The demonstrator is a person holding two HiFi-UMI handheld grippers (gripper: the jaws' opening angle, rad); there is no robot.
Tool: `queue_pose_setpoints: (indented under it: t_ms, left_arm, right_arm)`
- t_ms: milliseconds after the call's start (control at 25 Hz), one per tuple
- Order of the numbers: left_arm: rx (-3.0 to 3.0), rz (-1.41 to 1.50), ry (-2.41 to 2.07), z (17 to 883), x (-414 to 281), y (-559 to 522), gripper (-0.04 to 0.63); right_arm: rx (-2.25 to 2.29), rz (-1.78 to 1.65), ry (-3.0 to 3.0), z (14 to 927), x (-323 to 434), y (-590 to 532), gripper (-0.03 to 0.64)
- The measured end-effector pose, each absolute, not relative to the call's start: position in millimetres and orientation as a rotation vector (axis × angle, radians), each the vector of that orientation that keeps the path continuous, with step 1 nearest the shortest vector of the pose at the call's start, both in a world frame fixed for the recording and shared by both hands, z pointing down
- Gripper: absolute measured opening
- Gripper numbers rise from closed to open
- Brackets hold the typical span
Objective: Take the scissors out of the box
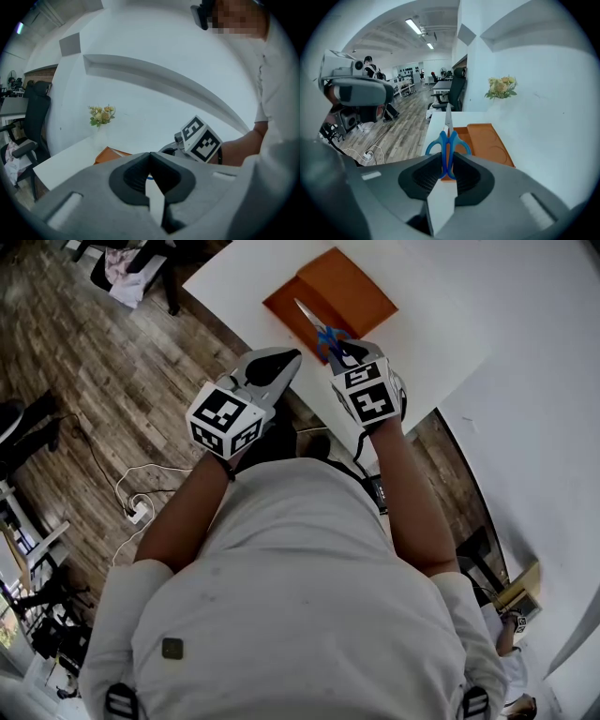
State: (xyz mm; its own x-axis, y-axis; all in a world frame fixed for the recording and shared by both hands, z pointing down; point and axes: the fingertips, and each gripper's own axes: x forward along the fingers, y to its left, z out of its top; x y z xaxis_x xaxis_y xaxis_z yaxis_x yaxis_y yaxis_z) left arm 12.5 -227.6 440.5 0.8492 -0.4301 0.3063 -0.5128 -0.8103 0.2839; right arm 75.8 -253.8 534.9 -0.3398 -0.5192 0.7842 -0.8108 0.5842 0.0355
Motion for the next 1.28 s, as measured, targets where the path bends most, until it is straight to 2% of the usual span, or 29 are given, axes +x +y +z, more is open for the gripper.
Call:
queue_pose_setpoints:
  t_ms: [880, 1280]
  left_arm:
    - [2.708, 0.239, -0.869, 397, 39, -102, 0.005]
    - [2.721, 0.239, -0.938, 372, 13, -73, 0.005]
  right_arm:
    - [1.173, 0.302, -2.259, 445, 125, -129, 0.092]
    - [1.210, 0.248, -2.336, 421, 117, -101, 0.092]
